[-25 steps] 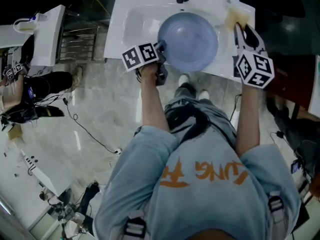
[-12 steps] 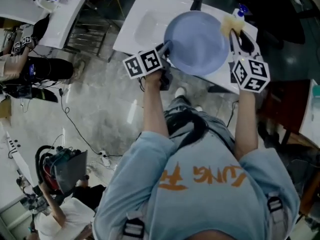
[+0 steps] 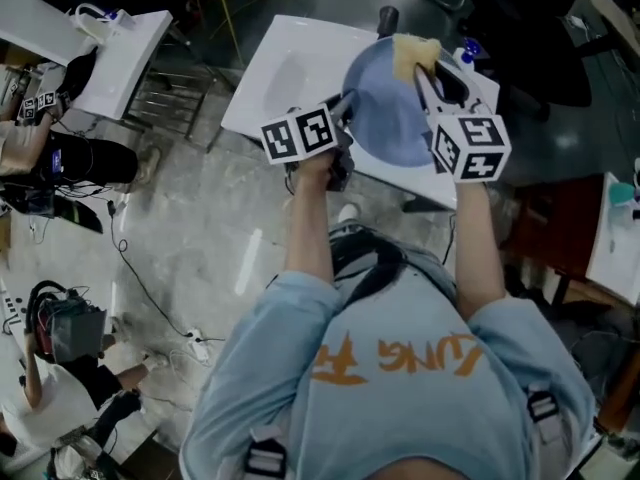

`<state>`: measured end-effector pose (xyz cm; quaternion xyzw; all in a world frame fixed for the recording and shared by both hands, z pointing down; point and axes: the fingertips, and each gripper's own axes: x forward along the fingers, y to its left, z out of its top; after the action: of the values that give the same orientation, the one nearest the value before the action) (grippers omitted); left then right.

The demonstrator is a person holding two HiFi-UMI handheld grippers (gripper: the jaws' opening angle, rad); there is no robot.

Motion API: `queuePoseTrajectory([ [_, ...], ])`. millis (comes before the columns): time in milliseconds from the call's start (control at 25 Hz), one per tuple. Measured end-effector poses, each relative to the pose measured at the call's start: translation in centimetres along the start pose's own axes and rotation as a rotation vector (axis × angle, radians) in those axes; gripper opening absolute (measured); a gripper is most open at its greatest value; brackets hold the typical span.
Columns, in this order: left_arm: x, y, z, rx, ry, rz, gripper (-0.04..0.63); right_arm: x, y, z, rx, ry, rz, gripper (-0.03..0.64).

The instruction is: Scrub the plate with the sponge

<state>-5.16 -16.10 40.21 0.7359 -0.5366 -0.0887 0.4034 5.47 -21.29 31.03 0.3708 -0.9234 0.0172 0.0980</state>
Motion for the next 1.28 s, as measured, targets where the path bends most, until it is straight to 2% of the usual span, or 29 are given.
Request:
queuePoseTrajectory([
  [280, 1.9, -1.1, 0.4, 0.043, 0.044, -0.055, 0.026, 3.2, 4.1, -0.3, -0.072, 0.051, 0.1, 0.094],
  [400, 2.0, -1.3, 0.5, 0.062, 0.058, -0.068, 0.026, 4.4, 5.2, -0.8, -0.108, 0.08, 0.116, 0.094],
  [560, 2.1, -1.4, 1.1, 0.097, 0.061, -0.081, 0.026, 6.3, 4.7, -1.4, -0.178, 0.138, 0.062, 0.1],
  [720, 1.8, -0.4, 1.1, 0.125, 0.08, -0.058, 0.026, 7.5, 4.1, -2.3, -0.231, 0.184, 0.012, 0.105],
  [1040, 0.4, 1.6, 2.7, 0.115, 0.052, -0.048, 0.026, 8.5, 1.5, -2.6, -0.24, 0.255, -0.097, 0.104],
  [1280, 0.4, 2.4, 2.9, 0.089, 0.04, -0.053, 0.029, 7.5, -1.9, -4.2, -0.203, 0.317, -0.2, 0.103],
])
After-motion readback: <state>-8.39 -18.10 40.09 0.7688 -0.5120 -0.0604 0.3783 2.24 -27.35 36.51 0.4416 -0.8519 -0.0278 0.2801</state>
